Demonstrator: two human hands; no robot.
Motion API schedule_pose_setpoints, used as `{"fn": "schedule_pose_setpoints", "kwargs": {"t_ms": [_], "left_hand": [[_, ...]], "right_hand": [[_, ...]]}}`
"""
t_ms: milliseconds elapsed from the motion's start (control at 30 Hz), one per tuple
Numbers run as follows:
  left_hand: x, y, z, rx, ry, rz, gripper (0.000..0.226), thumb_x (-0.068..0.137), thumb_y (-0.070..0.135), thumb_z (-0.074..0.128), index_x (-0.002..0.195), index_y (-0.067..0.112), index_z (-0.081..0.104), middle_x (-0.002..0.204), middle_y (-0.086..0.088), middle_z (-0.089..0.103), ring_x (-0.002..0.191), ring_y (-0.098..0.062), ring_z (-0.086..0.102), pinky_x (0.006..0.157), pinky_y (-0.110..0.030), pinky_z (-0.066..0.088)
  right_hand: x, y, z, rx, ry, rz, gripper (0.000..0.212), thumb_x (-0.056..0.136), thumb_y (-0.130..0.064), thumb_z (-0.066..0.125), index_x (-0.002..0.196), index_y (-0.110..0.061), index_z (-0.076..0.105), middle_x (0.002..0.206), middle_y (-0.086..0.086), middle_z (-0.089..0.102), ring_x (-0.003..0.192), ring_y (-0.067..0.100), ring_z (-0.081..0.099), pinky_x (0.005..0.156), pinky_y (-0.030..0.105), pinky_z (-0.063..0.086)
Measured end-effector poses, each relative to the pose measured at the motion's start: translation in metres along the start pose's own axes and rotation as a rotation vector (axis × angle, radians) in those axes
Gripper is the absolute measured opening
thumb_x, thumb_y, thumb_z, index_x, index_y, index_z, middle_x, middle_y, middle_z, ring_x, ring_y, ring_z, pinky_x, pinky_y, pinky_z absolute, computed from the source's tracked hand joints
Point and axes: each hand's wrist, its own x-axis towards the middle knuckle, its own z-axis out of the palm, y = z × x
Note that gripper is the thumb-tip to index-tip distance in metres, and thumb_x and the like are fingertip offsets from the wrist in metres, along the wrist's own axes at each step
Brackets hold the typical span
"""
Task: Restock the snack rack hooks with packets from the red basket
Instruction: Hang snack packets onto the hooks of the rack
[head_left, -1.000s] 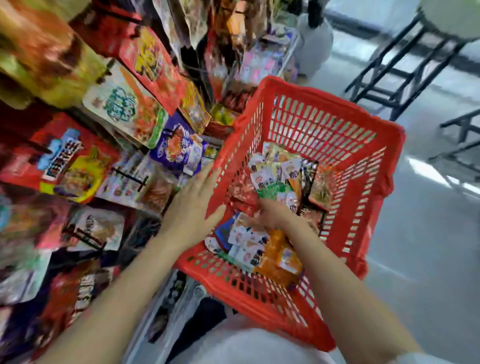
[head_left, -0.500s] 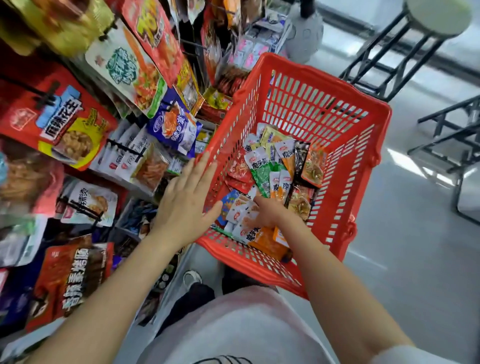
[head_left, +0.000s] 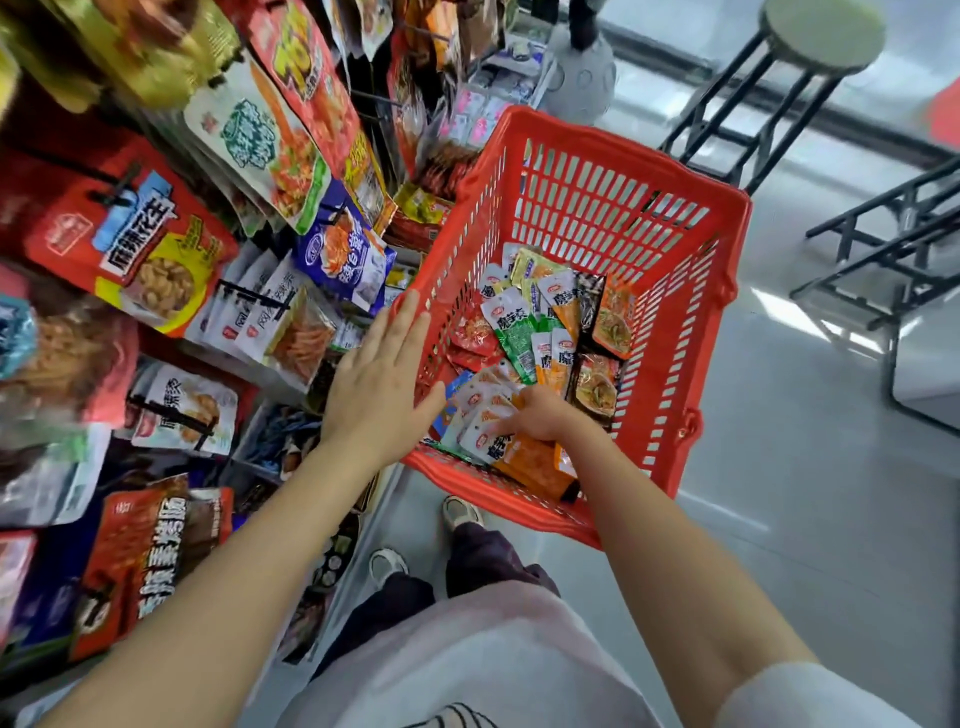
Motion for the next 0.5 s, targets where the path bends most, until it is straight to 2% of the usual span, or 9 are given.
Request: {"fn": "schedule_pose_setpoints", "kwargs": {"t_ms": [67,100,200,300,367,433,500], "left_hand": [[0.000,-0.001,0.001,0.002,-0.001,0.000,0.081,0.102,0.054,0.038,0.163,0.021,-0.004,0.165,0.010,-0.027,0.155,-0.014,-0.013,0.123,-0.044,0.016],[0.000,-0.001,0.001,-0.003,0.003,0.004,0.081,0.102,0.054,0.038,0.163,0.021,-0.004,0.165,0.010,-0.027,0.155,-0.014,-0.013,0.124,-0.044,0.015],[-0.001,0.000,-0.002,-0.038,0.011,0.015,0.080,0.102,0.053,0.041,0.163,0.021,0.000,0.166,0.010,-0.024,0.156,-0.014,-0.010,0.124,-0.044,0.014],[0.001,0.001,-0.011,-0.143,-0.006,0.017,0.083,0.099,0.056,0.045,0.163,0.023,0.004,0.168,0.012,-0.015,0.156,-0.014,-0.008,0.124,-0.047,0.009],[0.001,0.007,-0.022,-0.220,0.035,0.019,0.090,0.094,0.064,0.050,0.162,0.024,0.009,0.170,0.009,0.000,0.156,-0.013,-0.004,0.126,-0.046,0.006],[0.002,0.021,-0.040,-0.412,0.101,0.011,0.098,0.084,0.068,0.061,0.160,0.026,0.017,0.168,0.007,0.014,0.154,-0.012,0.008,0.126,-0.044,0.013],[0.003,0.042,-0.066,-0.794,0.056,-0.027,0.103,0.073,0.067,0.076,0.156,0.036,0.024,0.162,0.011,0.026,0.147,-0.007,0.023,0.119,-0.038,0.026]], "right_hand": [[-0.009,-0.002,-0.007,0.156,0.040,-0.043,0.034,0.085,-0.033,0.079,0.096,-0.005,0.062,0.089,0.016,0.061,0.071,0.013,0.061,0.063,0.027,0.047],[-0.014,-0.004,-0.011,0.232,0.064,-0.066,0.030,0.087,-0.031,0.078,0.090,-0.007,0.061,0.083,0.016,0.059,0.070,0.011,0.062,0.066,0.028,0.051],[-0.023,-0.006,-0.017,0.499,0.122,-0.119,0.029,0.085,-0.029,0.080,0.100,-0.011,0.063,0.090,0.008,0.070,0.090,0.028,0.070,0.086,0.045,0.057],[-0.032,-0.007,-0.029,0.787,0.160,-0.168,0.029,0.084,-0.026,0.081,0.106,-0.013,0.067,0.102,0.009,0.075,0.090,0.026,0.074,0.083,0.044,0.060],[-0.046,-0.013,-0.040,0.922,0.152,-0.234,0.034,0.087,-0.022,0.077,0.117,-0.010,0.066,0.111,0.012,0.074,0.098,0.030,0.073,0.083,0.044,0.060],[-0.065,-0.025,-0.054,0.978,0.151,-0.332,0.039,0.089,-0.021,0.074,0.124,-0.008,0.064,0.116,0.011,0.073,0.104,0.031,0.071,0.087,0.045,0.059],[-0.087,-0.044,-0.066,1.025,0.164,-0.420,0.046,0.087,-0.021,0.074,0.128,-0.005,0.061,0.118,0.012,0.073,0.106,0.032,0.070,0.088,0.046,0.058]]}}
